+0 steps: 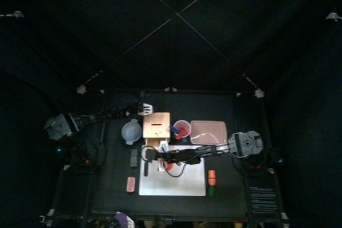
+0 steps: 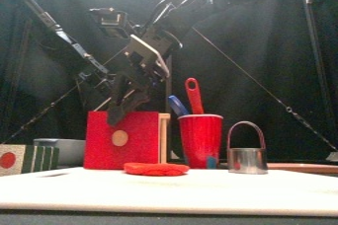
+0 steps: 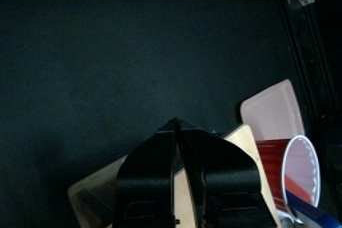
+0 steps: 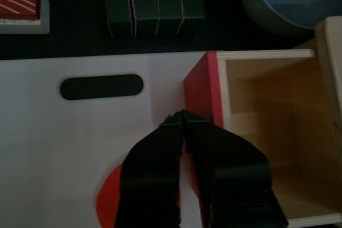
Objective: Get the cutter from the drawer then cut the dough then place the extra dough in the bowl
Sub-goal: Shut the drawer
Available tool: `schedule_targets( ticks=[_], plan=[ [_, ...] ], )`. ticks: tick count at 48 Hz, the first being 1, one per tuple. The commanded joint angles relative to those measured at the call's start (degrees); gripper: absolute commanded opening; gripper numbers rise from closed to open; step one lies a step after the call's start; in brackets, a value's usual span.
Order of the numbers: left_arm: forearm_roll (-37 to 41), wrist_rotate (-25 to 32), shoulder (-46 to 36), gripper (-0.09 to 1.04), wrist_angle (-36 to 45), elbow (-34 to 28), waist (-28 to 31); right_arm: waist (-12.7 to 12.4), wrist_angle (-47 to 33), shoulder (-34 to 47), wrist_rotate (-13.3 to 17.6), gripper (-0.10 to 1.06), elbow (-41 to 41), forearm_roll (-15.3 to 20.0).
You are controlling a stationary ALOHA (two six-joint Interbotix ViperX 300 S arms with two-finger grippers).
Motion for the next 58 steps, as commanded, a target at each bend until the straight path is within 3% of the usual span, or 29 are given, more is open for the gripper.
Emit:
schedule_targets(
  ticks=[1, 37, 58],
  plan=[
    [0.09, 0.09, -0.62, 0.44, 0.18, -1.23, 0.26, -0.18, 0.62, -1.05, 0.09, 0.46, -1.85, -0.53],
    [0.00, 0.09, -0.53, 0.44, 0.70, -1.05, 0.26, -7.12, 0.62, 2.99, -0.09, 0.46, -7.82, -3.60],
    [0.09, 0.09, -0.53, 0.44, 0.70, -0.97, 0.35, -9.05, 4.13, 5.80, -0.44, 0.46, -12.57, -6.06]
  ],
)
